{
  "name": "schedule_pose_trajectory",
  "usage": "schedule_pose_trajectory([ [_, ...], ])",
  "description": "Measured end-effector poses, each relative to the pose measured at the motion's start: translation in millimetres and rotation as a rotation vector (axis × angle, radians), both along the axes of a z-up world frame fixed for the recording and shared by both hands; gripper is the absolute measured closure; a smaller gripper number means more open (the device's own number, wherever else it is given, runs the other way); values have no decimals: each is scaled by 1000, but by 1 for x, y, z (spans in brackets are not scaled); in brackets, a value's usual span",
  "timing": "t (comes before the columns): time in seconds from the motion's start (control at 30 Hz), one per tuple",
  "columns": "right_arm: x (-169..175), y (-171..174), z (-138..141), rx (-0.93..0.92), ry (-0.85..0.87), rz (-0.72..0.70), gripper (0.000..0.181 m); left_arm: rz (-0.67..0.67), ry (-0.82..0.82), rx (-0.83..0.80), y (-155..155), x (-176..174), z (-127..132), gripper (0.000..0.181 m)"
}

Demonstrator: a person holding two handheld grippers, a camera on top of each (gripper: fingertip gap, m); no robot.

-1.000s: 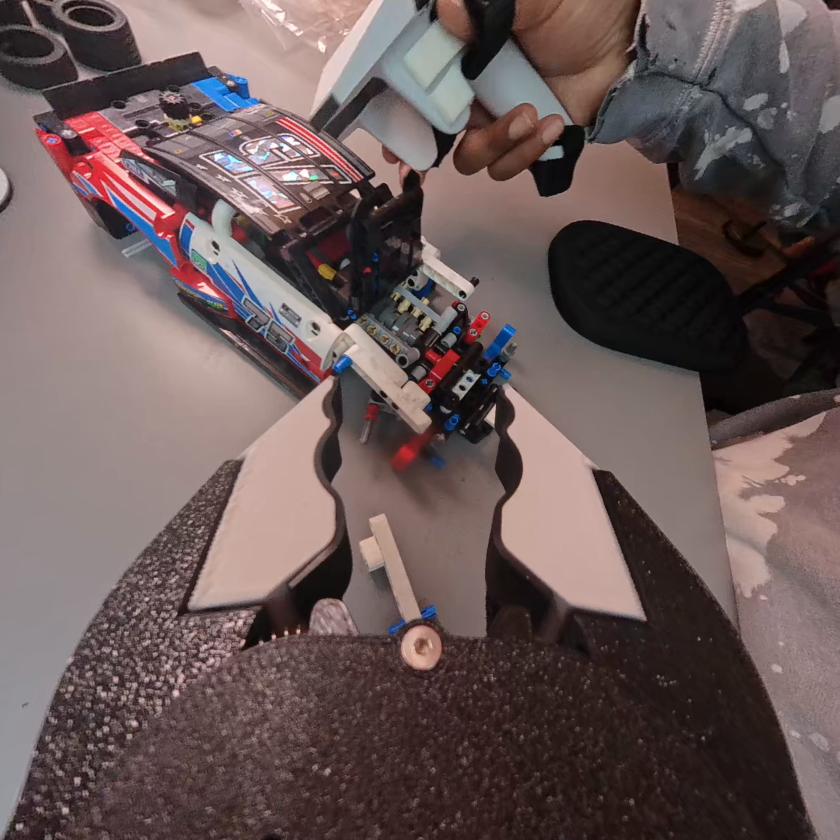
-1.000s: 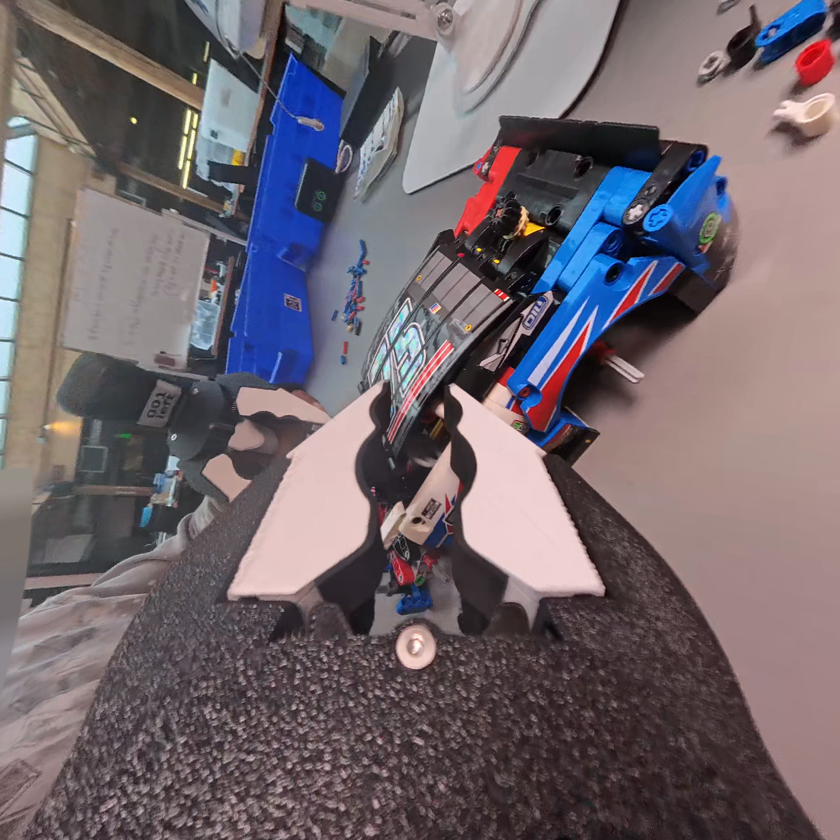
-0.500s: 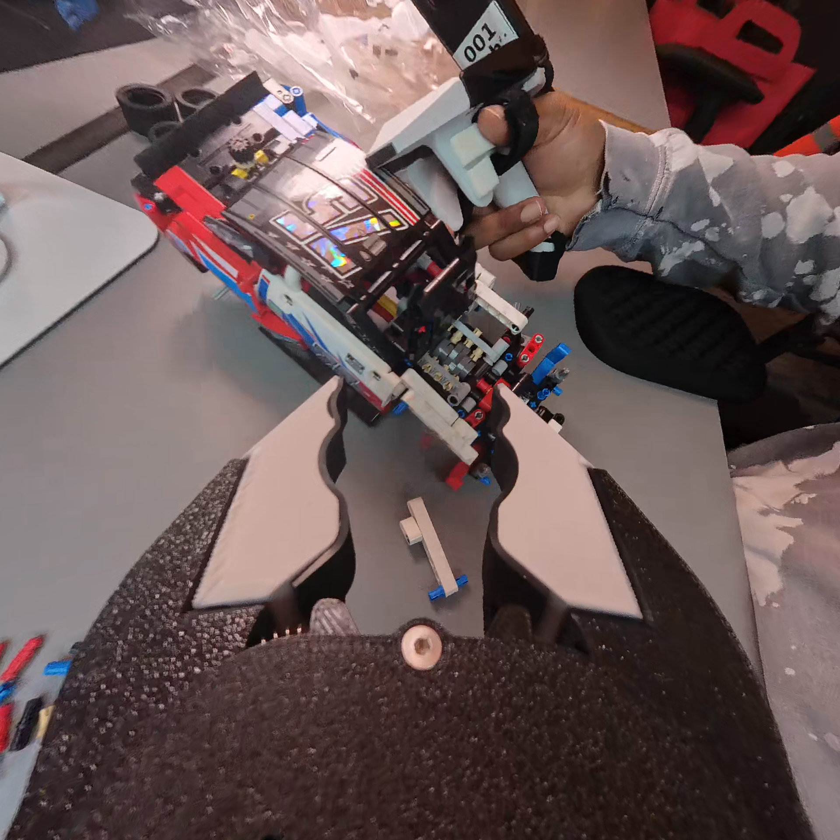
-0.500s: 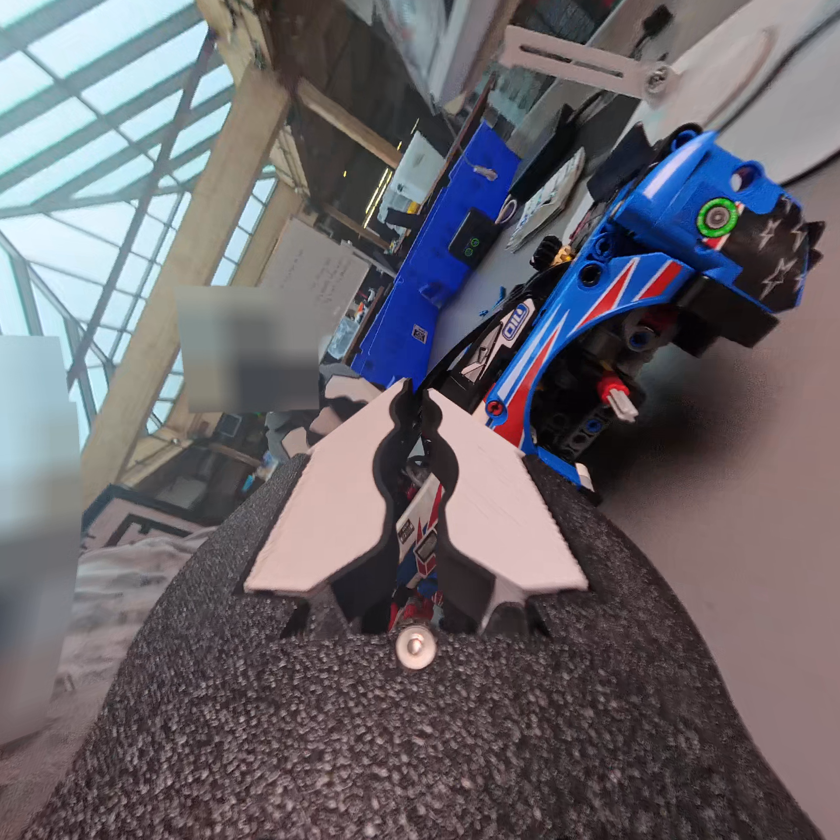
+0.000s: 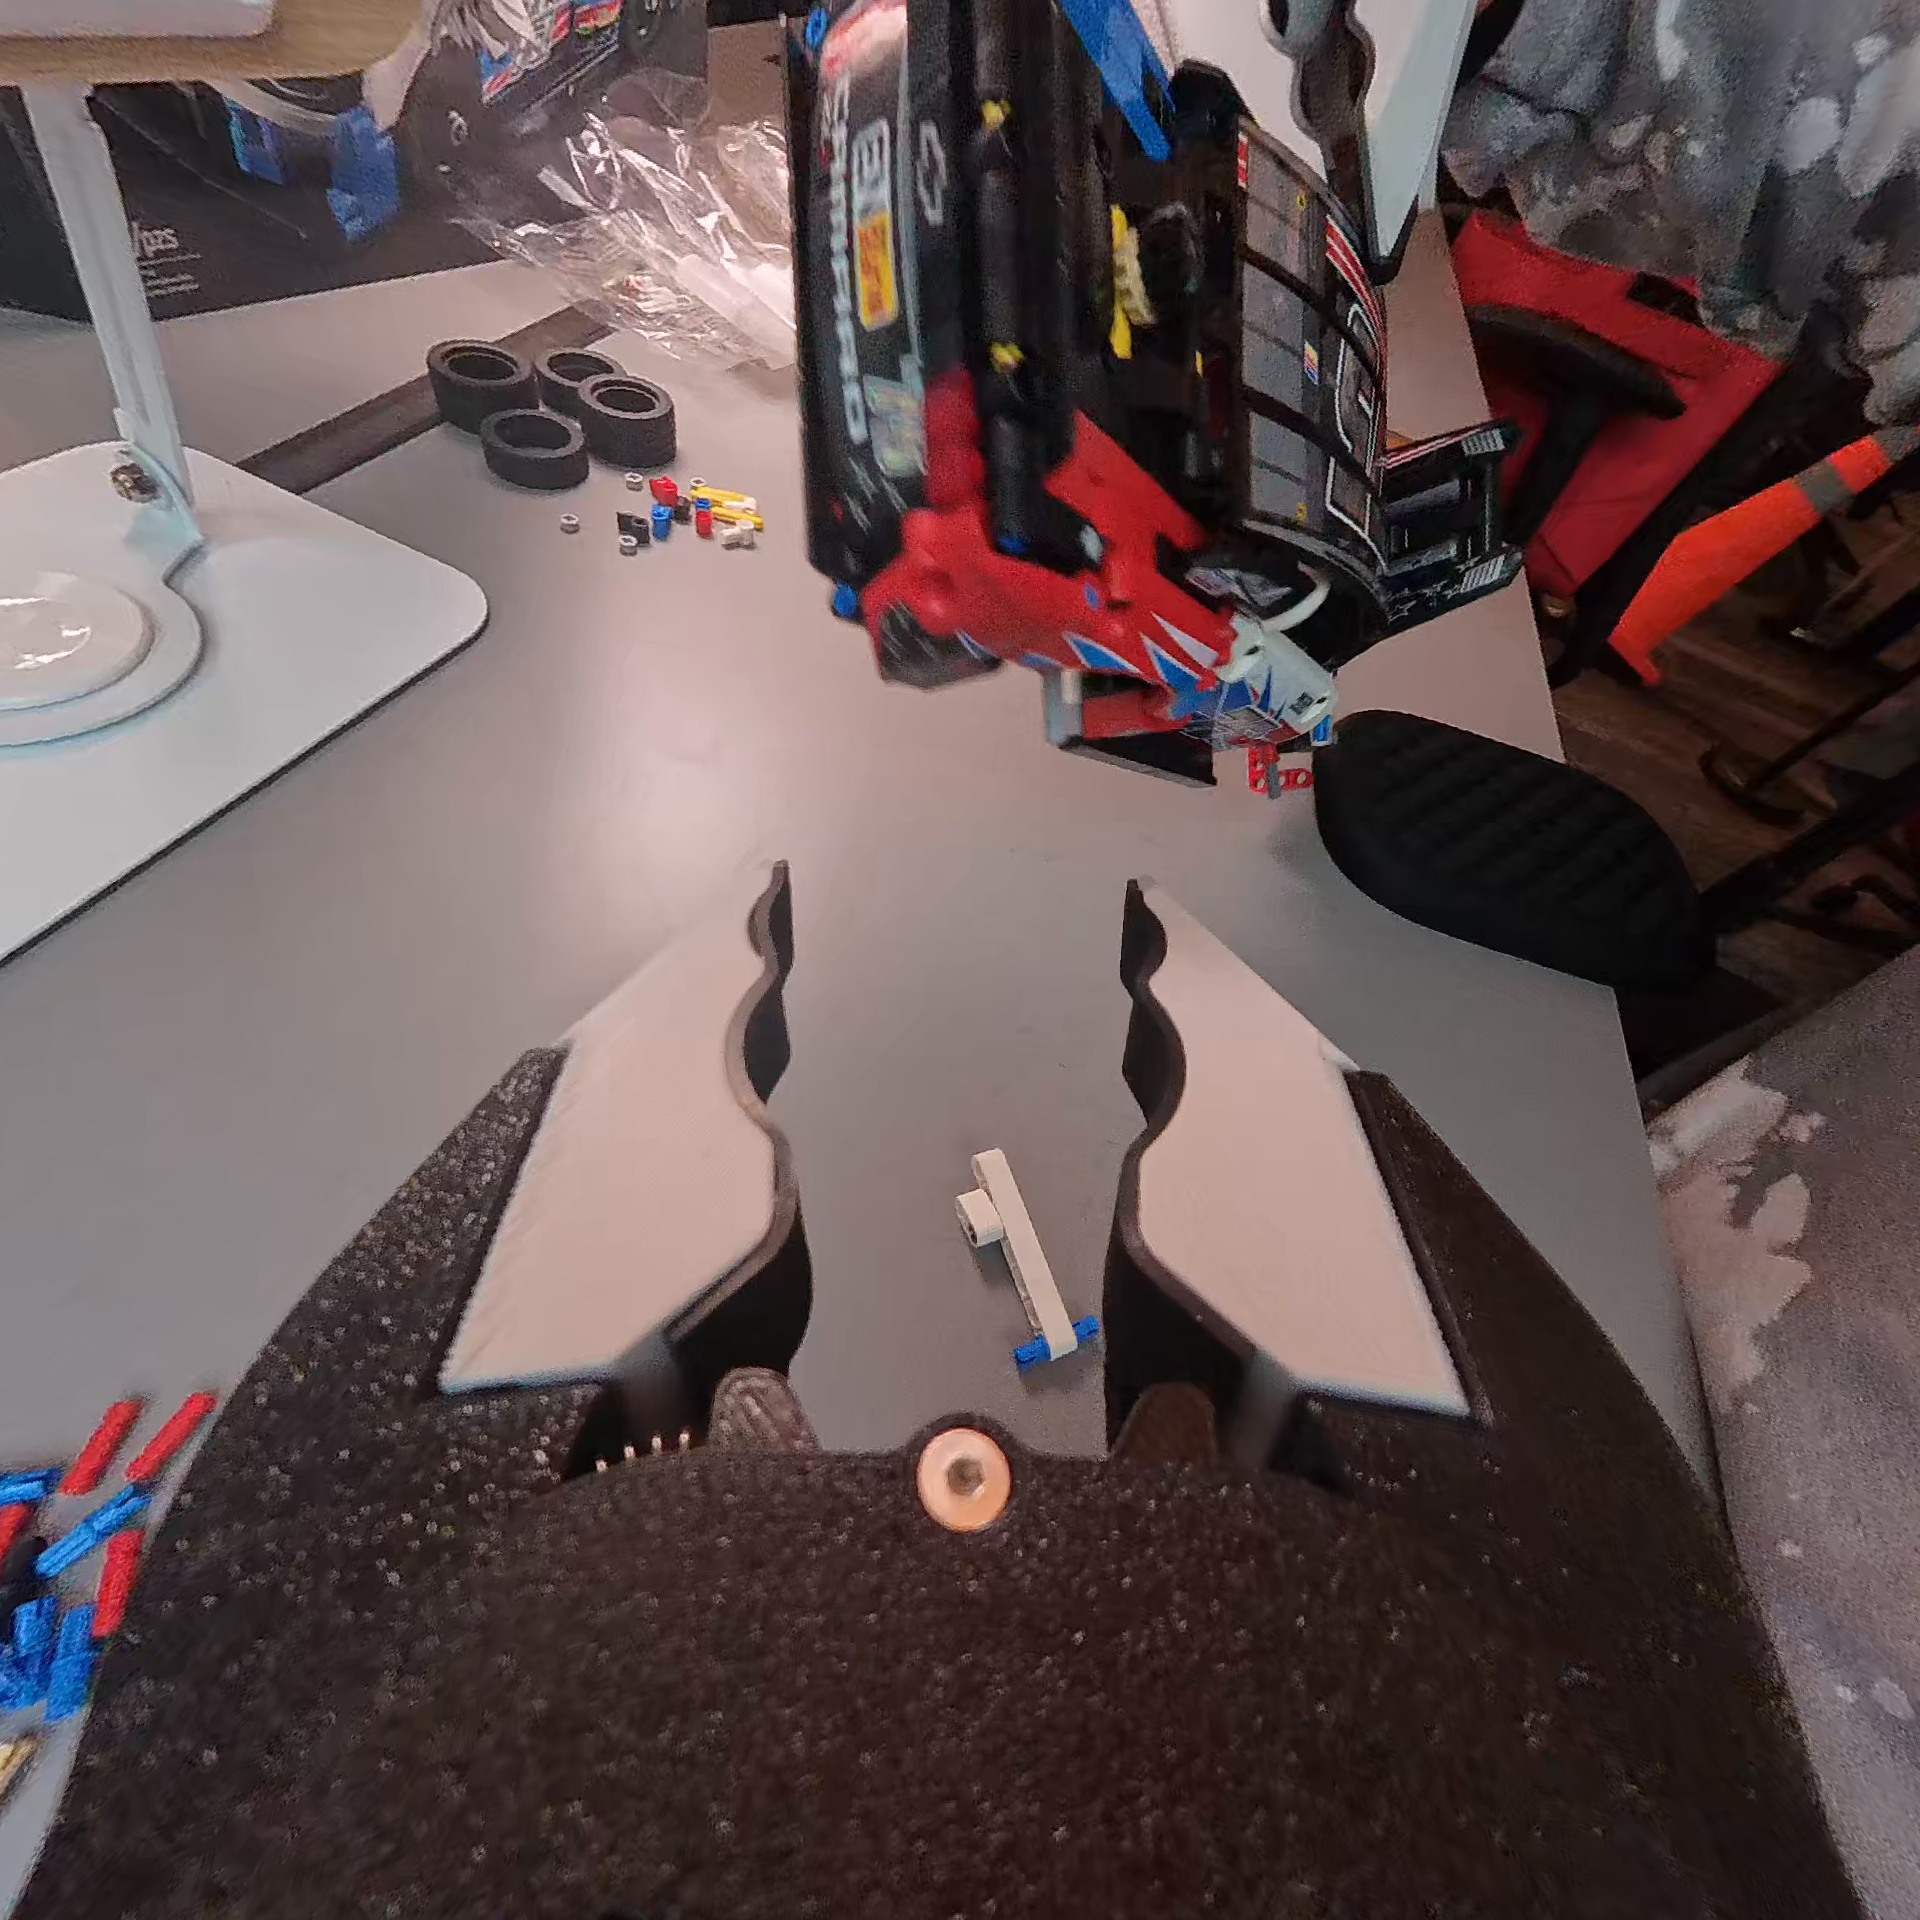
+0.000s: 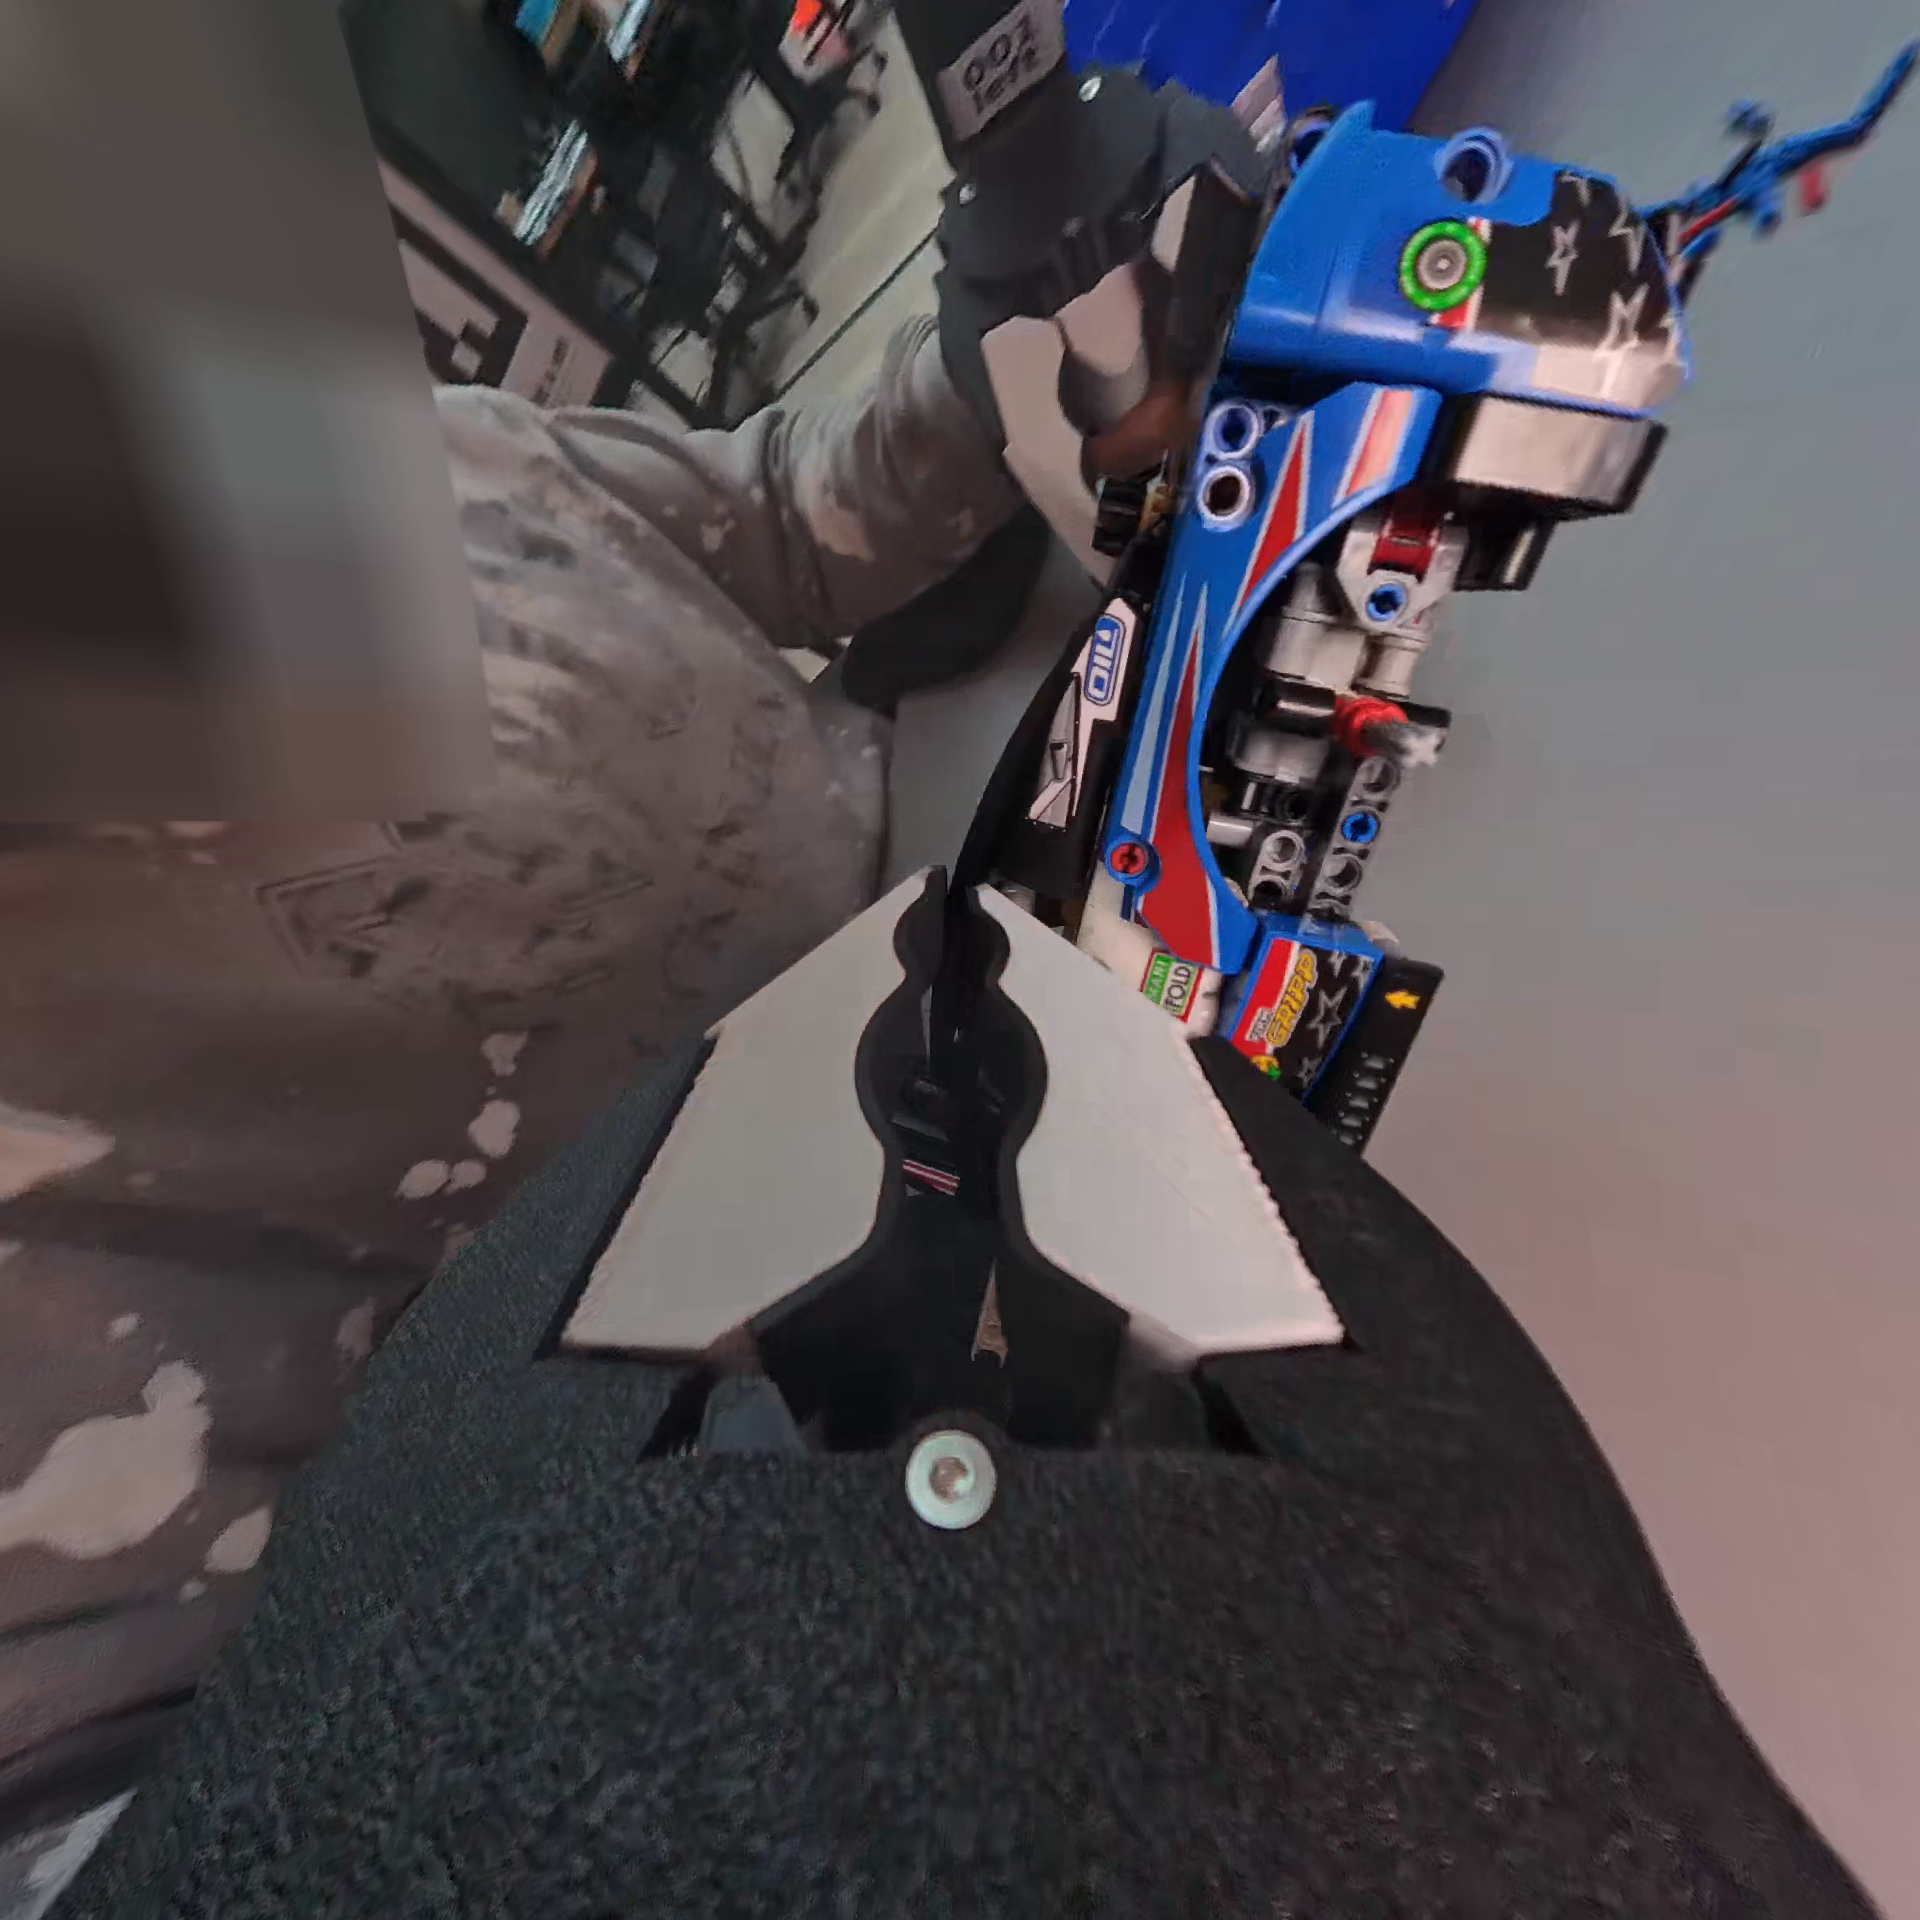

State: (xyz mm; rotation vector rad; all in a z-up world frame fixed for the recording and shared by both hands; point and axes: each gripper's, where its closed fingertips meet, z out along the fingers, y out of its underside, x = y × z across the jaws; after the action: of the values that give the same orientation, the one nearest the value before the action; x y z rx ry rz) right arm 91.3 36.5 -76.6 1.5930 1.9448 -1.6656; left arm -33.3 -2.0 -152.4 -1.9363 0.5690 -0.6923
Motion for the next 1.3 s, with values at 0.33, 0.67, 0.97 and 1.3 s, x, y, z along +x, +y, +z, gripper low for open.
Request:
schedule_pose_trajectory([
  [0.33, -16, -3, -82, 37, -371, 279, 181, -147, 101, 77, -19, 12, -3, 111],
  [0.67, -71, 37, -91, 471, -242, 109, 173, -111, 190, 8, -12, 4, -36, 105],
  [0.97, -4, -7, -35, 812, 209, -317, 140, -178, 362, -318, -59, 4, -95, 140],
  [1.3, 112, 14, -127, 911, -31, -641, 116, -168, 547, -306, -118, -39, -104, 165],
])
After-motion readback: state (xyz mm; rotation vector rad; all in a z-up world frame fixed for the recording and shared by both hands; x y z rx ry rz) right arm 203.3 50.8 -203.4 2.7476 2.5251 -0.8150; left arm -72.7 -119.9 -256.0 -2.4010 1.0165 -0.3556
